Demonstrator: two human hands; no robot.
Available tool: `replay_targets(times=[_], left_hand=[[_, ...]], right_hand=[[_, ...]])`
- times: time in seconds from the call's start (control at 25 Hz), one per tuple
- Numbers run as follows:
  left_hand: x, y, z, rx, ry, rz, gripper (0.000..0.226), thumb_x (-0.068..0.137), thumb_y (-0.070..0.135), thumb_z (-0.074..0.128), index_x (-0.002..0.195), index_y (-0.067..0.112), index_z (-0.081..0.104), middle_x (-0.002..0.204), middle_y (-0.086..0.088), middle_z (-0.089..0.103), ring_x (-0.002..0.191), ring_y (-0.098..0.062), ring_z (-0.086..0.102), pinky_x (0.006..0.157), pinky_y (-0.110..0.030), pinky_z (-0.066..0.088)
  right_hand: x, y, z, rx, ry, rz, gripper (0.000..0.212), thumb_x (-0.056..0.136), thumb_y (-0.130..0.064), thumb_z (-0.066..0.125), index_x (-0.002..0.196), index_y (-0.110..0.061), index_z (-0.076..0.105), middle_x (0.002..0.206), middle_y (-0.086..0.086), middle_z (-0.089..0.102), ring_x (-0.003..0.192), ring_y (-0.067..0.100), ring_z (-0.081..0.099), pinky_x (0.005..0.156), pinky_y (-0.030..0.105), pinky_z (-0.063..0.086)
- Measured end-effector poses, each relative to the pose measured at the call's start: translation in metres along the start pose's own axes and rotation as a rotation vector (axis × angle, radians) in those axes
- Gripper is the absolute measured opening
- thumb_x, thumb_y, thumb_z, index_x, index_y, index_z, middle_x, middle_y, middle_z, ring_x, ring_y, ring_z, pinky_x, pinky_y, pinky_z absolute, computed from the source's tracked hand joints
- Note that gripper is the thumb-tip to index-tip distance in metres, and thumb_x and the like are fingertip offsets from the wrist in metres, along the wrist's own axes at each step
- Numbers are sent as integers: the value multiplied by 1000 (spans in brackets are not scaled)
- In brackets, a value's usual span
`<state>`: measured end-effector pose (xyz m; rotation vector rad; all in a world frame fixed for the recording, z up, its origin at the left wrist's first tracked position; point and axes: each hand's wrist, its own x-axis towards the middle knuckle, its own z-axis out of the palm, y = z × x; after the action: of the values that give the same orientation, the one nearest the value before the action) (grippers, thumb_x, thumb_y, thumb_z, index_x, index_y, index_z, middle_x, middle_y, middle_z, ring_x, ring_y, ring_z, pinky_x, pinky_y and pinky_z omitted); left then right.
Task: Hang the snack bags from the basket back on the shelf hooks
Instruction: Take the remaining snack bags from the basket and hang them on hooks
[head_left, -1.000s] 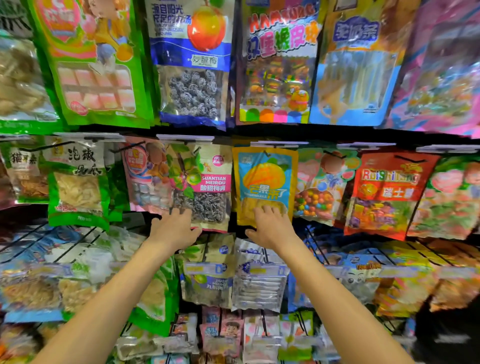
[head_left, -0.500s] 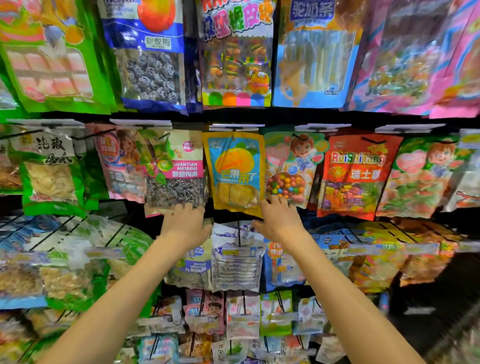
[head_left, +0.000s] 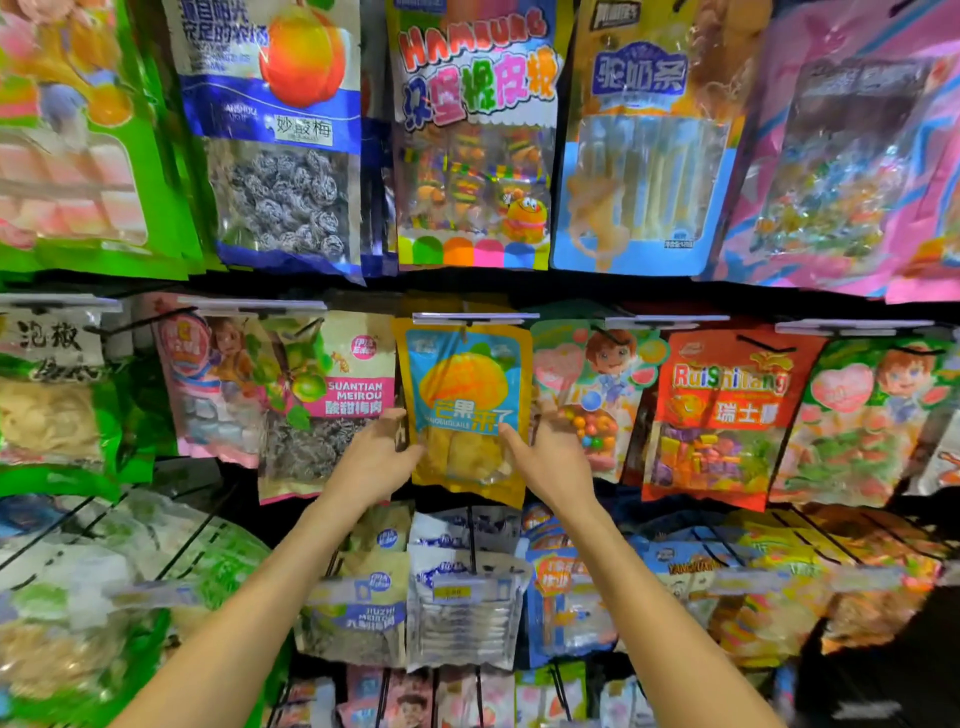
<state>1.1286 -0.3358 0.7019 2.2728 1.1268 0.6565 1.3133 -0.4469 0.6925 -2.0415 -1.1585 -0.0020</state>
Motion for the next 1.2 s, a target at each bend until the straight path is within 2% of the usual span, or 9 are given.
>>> replay_targets(times=[0.16, 0.24, 0.36, 0.48, 0.6, 0.8, 0.92, 1.08, 1.2], left_hand=[[24, -7, 9, -275, 18, -48, 55, 96, 33, 59, 144, 19, 36, 120, 6, 50, 120, -21, 53, 87, -30, 43], [35, -15, 12, -424, 3, -81, 66, 92, 35, 64, 146, 17, 32, 132, 1, 48, 120, -22, 52, 99, -37, 46], [47, -16, 18, -548, 34, -98, 68, 94, 28, 64, 150, 13, 27, 139, -2, 43, 114, -24, 54, 101, -47, 48], [57, -17, 27, -456, 70, -82, 54, 99, 26, 56, 144, 8, 32, 128, 2, 45, 101, -12, 55, 78, -24, 51], [67, -20, 34, -388, 68, -80, 53, 95, 47, 53, 130, 11, 39, 129, -5, 52, 105, -15, 60, 77, -24, 52], [73, -18, 44, -353, 191, -27, 26, 99, 31, 53, 99, 7, 45, 71, -2, 44, 69, -19, 58, 62, -24, 50], [81, -22, 45, -320, 237, -66, 33, 97, 42, 53, 98, 10, 47, 66, -6, 44, 55, -20, 45, 52, -32, 33], [85, -20, 48, -220, 289, -56, 22, 99, 26, 56, 95, 14, 37, 69, -11, 51, 56, -23, 50, 47, -29, 31], [93, -18, 49, -186, 305, -55, 22, 99, 19, 56, 93, 15, 35, 66, -5, 47, 52, -17, 46, 43, -25, 25]], right_hand=[[13, 10, 22, 555, -89, 147, 82, 84, -57, 69, 149, -21, 35, 135, -5, 57, 110, 19, 63, 84, 32, 55], [19, 18, 36, 663, -93, 154, 73, 83, -56, 71, 142, -22, 46, 136, -4, 60, 120, 14, 60, 84, 24, 55], [29, 22, 43, 720, -95, 97, 48, 89, -48, 68, 130, -24, 60, 128, -8, 65, 116, 6, 61, 92, 27, 54], [35, 19, 42, 760, -80, 33, 20, 96, -31, 64, 114, -25, 68, 112, -11, 72, 103, 1, 66, 84, 20, 54], [47, 19, 47, 785, -82, 72, 18, 95, -32, 64, 111, -24, 68, 109, -10, 73, 102, 4, 67, 86, 23, 55], [63, 19, 50, 768, -40, 63, 12, 96, -27, 64, 103, -20, 69, 101, -9, 73, 86, -6, 67, 72, 13, 50], [69, 18, 55, 721, -8, 83, 16, 95, -32, 64, 101, -18, 68, 96, -8, 72, 84, 0, 67, 65, 8, 47], [81, 16, 57, 619, 14, 139, 26, 93, -44, 63, 91, -18, 62, 77, -5, 61, 66, 6, 54, 56, 16, 43], [88, 12, 58, 560, 11, 201, 62, 93, -50, 60, 137, -7, 51, 117, 10, 64, 96, 18, 60, 82, 30, 49]])
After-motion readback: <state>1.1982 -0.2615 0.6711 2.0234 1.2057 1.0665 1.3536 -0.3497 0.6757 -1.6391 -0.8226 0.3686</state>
